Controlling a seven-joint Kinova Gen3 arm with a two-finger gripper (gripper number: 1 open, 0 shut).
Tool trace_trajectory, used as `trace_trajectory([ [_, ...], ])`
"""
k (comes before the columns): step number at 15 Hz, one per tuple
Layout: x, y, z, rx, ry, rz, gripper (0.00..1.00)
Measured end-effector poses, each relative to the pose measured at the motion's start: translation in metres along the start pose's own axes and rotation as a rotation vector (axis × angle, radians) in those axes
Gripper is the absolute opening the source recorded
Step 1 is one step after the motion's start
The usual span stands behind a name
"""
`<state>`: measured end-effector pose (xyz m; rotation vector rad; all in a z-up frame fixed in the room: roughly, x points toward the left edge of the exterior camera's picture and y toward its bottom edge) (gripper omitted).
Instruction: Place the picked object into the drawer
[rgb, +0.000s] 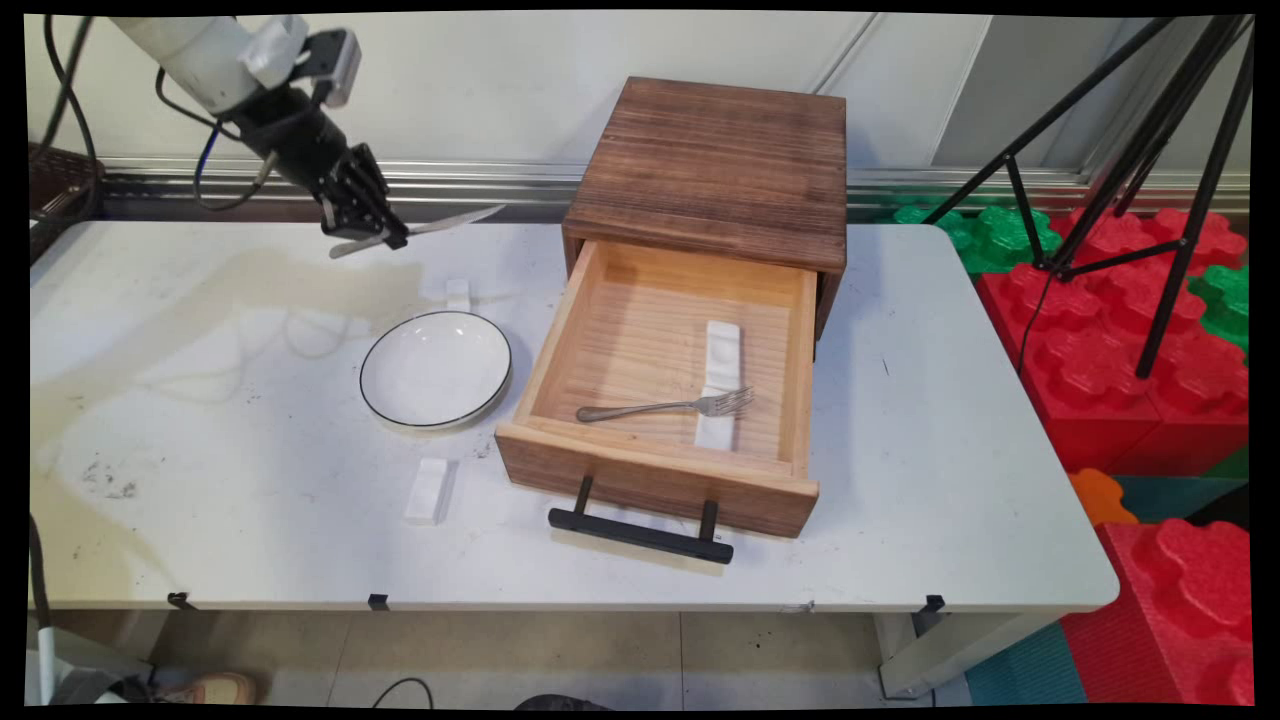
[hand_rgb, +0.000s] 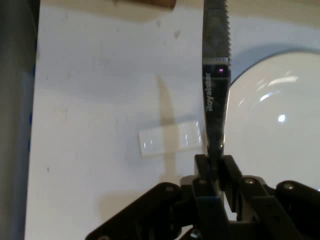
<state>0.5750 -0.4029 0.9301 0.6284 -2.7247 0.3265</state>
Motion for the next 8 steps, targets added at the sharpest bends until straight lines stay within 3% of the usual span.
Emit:
trace_trajectory([
  [3,0.014,0.007,-0.016,-0.007,0.038,0.009,0.0],
  [8,0.057,0.029,-0.037,-0.035,0.131,0.027,0.0],
])
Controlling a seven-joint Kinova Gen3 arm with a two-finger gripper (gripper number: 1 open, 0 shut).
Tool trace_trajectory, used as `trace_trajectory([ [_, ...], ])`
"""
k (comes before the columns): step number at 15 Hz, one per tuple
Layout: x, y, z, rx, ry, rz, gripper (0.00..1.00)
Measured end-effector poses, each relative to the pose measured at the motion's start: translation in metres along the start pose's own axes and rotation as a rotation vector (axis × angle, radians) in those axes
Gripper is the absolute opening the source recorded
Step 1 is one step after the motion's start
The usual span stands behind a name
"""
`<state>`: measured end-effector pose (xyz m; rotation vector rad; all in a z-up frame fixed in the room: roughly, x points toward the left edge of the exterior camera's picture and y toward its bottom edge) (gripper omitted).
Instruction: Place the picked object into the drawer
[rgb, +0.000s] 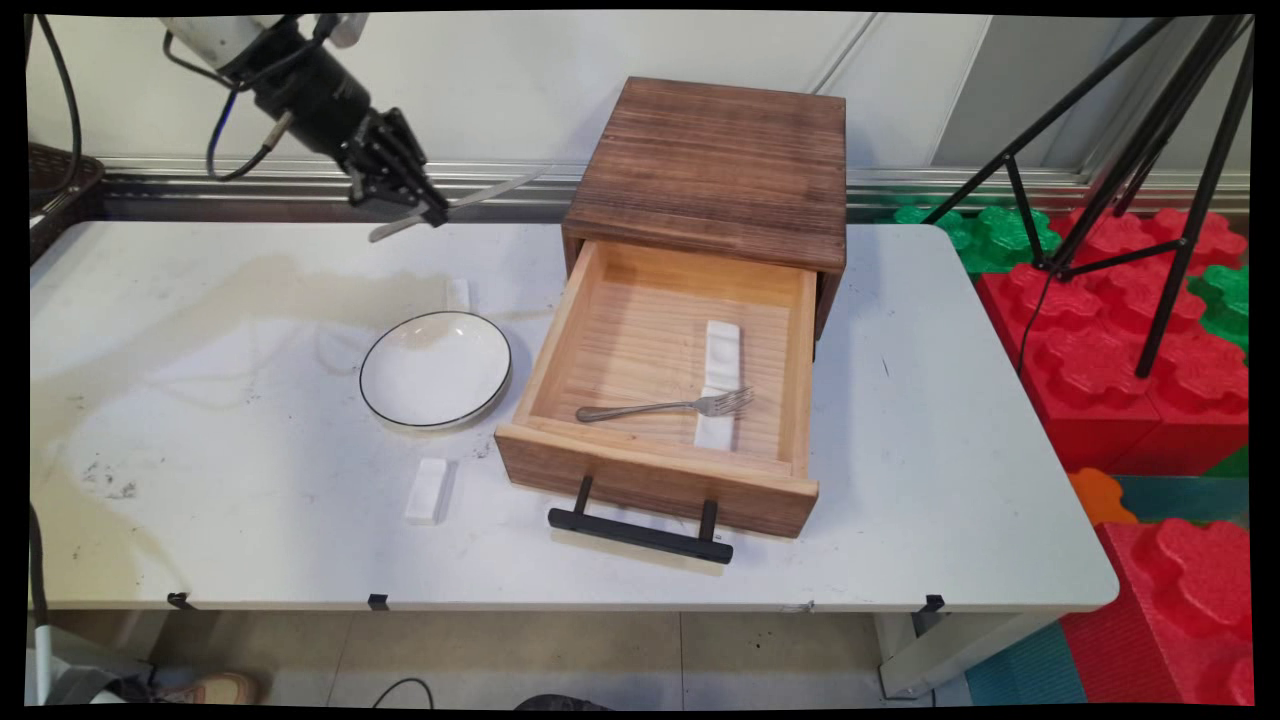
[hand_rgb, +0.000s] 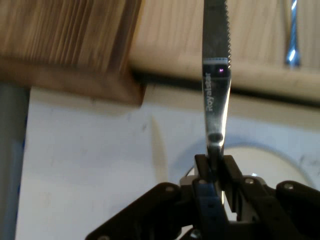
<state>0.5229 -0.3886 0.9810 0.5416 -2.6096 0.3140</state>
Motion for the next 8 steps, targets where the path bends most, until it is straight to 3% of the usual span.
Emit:
trace_trajectory([
  [8,0.075,0.032,0.021,-0.019,0.1,0.009,0.0],
])
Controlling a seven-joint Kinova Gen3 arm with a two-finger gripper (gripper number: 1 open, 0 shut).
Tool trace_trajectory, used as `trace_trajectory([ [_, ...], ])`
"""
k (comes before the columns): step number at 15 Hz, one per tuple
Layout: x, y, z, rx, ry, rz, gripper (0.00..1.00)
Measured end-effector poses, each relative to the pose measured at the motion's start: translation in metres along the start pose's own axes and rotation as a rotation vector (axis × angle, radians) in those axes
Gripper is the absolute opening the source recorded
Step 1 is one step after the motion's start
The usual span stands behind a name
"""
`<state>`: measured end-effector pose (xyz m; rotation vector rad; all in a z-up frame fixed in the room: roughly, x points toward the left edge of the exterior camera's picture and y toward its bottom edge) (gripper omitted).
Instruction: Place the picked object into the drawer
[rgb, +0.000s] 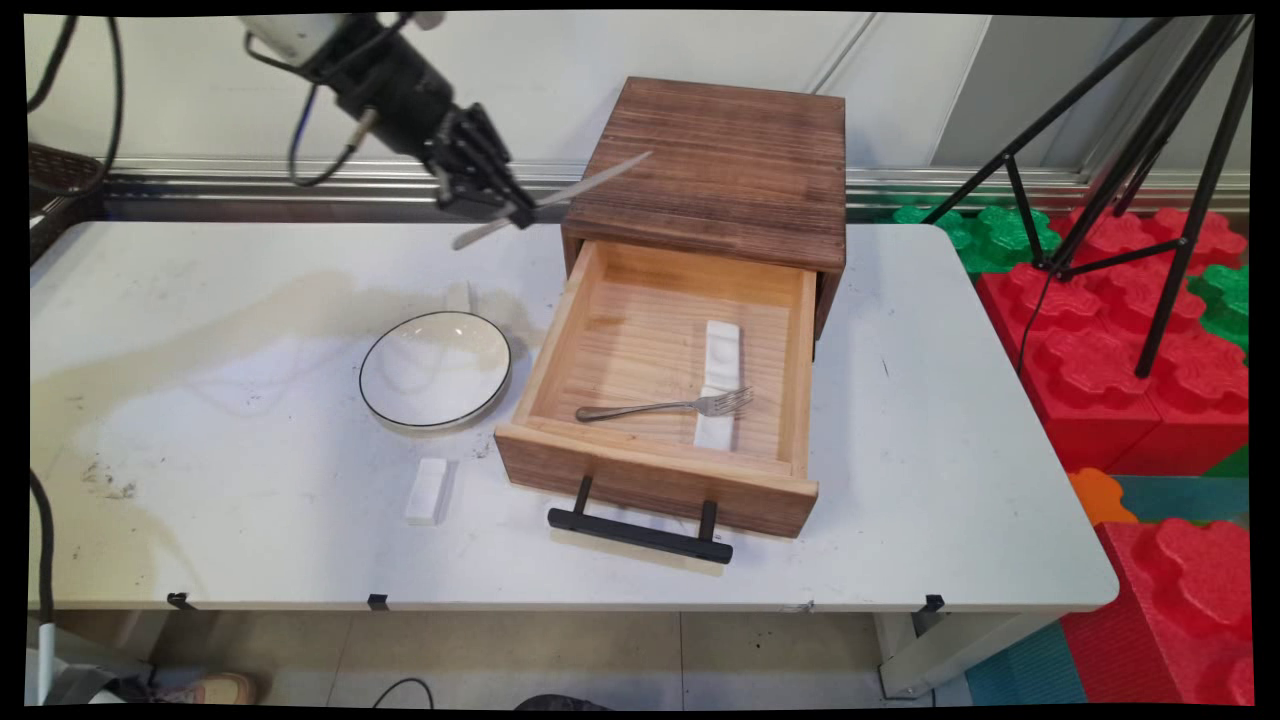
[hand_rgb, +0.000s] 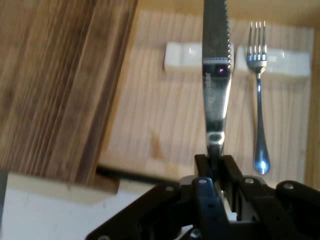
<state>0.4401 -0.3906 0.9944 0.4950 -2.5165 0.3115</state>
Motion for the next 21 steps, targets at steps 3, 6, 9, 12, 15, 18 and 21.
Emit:
trace_trajectory([
  [3,0.023,0.005,0.017,0.002,0.018,0.003,0.0],
  [6,0.042,0.007,0.038,0.004,0.025,0.004,0.0],
  [9,0.055,0.006,0.059,0.005,0.024,0.002,0.0],
  [12,0.066,0.005,0.084,0.007,0.015,-0.004,0.0],
  [15,0.072,0.004,0.106,0.006,0.002,-0.009,0.0],
  [18,0.074,0.003,0.131,0.006,-0.014,-0.016,0.0],
  [21,0.075,0.002,0.151,0.001,-0.028,-0.021,0.0],
])
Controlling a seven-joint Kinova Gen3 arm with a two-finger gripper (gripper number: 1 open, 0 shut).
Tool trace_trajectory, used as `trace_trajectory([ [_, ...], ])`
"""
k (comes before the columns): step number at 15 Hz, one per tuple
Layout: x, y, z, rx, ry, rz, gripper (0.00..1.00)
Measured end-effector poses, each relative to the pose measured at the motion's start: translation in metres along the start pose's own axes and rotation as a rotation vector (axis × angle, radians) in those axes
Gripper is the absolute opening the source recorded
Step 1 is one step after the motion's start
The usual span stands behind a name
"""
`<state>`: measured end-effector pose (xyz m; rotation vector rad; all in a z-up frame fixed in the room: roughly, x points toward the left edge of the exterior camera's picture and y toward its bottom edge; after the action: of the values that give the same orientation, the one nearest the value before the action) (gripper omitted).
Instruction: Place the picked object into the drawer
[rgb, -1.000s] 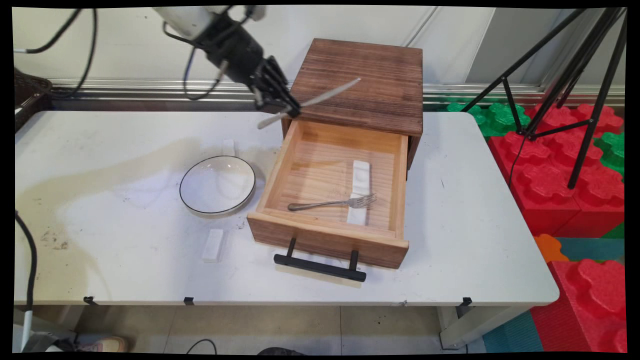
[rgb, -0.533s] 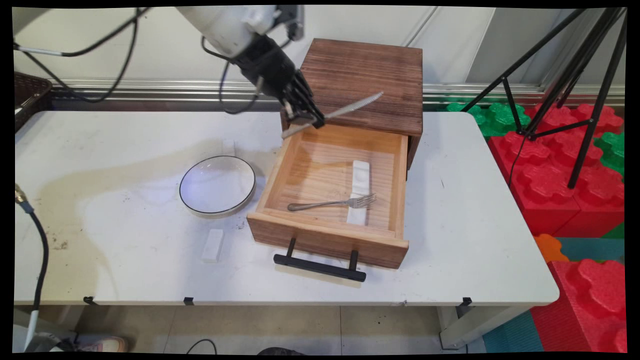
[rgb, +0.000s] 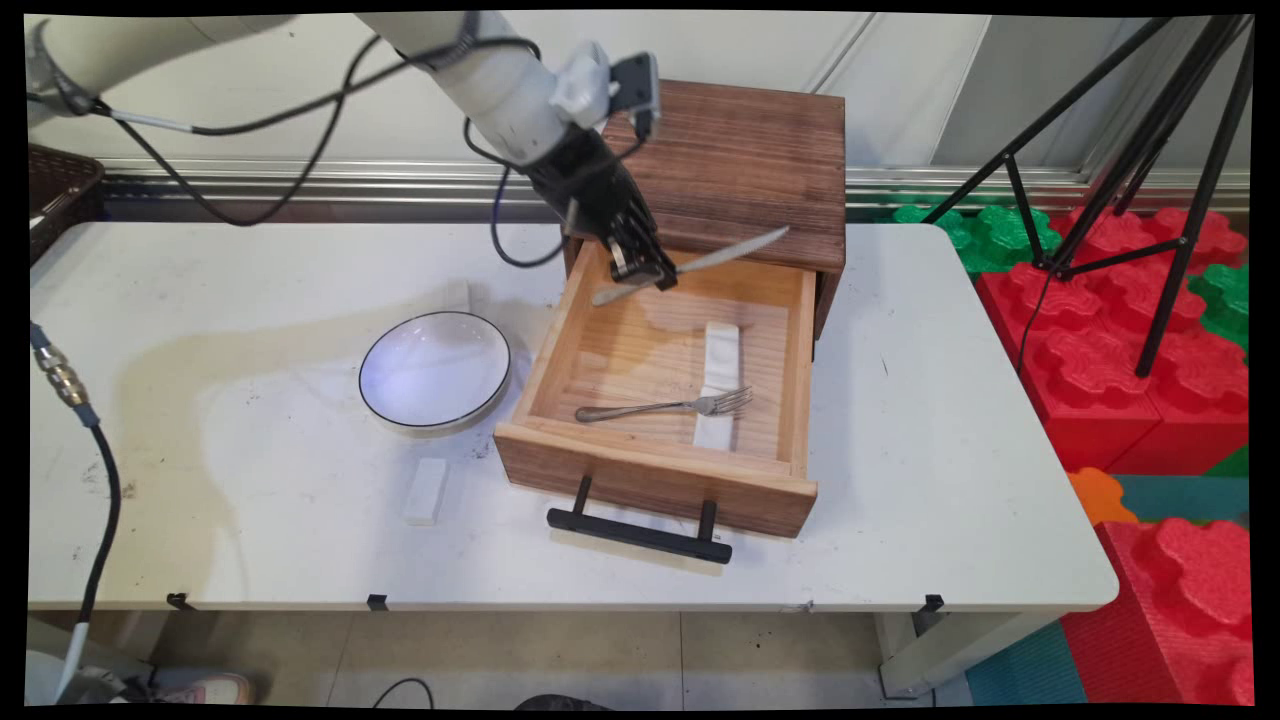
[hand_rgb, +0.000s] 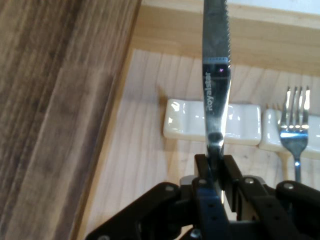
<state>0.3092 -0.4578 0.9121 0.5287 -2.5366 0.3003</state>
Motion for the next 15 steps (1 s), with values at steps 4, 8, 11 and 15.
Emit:
trace_trajectory([
  [4,-0.005,0.001,0.029,-0.01,-0.035,-0.002,0.0],
  [8,-0.014,0.0,0.053,-0.02,-0.063,0.001,0.0],
  [11,-0.02,0.0,0.065,-0.027,-0.079,0.004,0.0],
  [15,-0.026,0.001,0.079,-0.038,-0.09,0.007,0.0],
])
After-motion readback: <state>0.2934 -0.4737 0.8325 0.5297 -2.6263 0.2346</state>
